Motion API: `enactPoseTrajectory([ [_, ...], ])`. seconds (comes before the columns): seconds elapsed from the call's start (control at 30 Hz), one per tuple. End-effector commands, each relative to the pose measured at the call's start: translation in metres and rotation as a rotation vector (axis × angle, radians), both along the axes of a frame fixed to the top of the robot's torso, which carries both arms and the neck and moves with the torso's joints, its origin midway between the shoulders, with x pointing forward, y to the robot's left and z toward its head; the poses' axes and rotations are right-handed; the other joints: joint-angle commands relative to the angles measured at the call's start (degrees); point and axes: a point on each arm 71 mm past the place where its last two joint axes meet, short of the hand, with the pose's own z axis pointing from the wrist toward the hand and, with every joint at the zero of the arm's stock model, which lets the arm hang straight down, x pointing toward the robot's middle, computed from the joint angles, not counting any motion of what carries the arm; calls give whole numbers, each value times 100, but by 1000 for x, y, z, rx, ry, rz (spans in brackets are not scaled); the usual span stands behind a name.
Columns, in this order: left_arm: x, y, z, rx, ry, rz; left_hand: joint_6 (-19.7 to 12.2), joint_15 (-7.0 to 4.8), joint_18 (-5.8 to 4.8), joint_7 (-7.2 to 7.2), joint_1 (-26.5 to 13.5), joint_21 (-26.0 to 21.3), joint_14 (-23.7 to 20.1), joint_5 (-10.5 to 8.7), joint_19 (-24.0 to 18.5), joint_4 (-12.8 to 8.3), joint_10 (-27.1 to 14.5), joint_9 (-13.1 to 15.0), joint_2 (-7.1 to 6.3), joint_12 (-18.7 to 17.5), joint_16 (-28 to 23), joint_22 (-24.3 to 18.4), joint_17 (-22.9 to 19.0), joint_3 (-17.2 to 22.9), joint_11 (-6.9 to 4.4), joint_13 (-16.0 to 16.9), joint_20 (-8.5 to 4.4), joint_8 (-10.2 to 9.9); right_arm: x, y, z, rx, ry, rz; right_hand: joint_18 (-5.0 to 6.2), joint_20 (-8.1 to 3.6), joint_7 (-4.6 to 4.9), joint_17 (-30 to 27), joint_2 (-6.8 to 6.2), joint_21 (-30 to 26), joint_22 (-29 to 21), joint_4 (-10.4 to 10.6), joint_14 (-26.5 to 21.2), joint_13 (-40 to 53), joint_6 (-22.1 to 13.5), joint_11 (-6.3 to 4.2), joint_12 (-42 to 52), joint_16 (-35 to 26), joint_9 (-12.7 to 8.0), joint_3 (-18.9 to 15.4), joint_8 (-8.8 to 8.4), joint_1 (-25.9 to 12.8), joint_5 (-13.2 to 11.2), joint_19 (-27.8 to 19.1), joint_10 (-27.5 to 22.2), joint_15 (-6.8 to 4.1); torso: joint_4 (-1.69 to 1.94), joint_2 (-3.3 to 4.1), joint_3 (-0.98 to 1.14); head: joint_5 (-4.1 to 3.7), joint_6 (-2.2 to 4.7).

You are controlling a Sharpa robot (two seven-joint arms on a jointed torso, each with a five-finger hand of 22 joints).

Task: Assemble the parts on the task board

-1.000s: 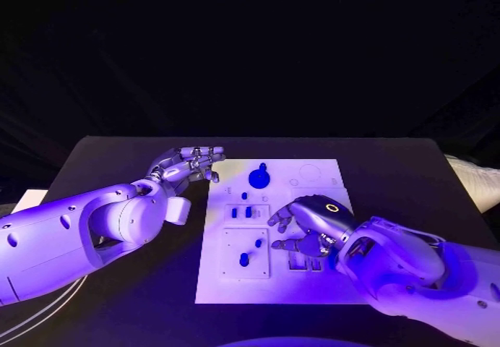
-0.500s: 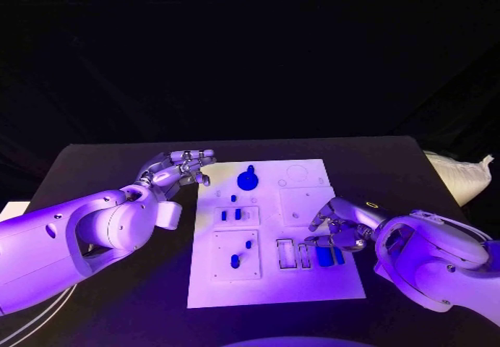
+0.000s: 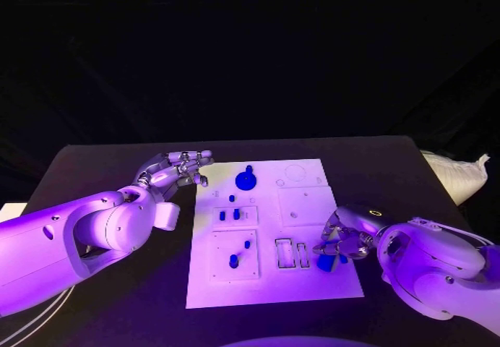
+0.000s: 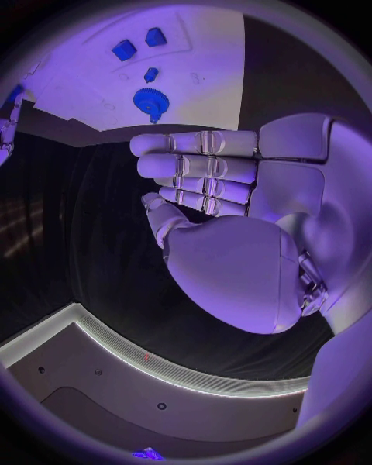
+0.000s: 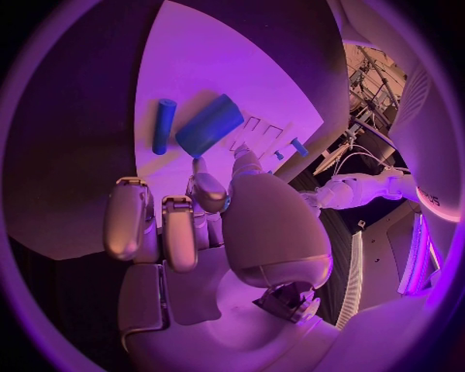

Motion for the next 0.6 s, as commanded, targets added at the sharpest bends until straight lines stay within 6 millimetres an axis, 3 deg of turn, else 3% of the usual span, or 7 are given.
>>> enactPoseTrajectory([
  [0.03,-1,-2,1,-9,-6,-18,-20,-3,62,22,18,-26,-45,19,-50,-4,-32,0,59,21,25,-9,-9,-36,3,-7,4,29,0,-2,3,-79,-63,-10,-86,4,-18,652,-8,23,6,2,441,6,23,-5,6,25,10,-50,22,-48,-19,25,-49,-28,-8,8,2,-9,8],
  [0.6,-1,-2,-1,-9,-1,-22,-20,-3,62,22,18,-26,-45,19,-50,-4,-32,0,59,21,25,-9,-9,-36,3,-7,4,29,-4,-5,8,-66,-91,-20,-96,5,-20,725,12,49,49,5,453,77,17,-5,23,59,46,-94,50,-112,9,44,-63,-26,-5,4,-1,-80,-5],
])
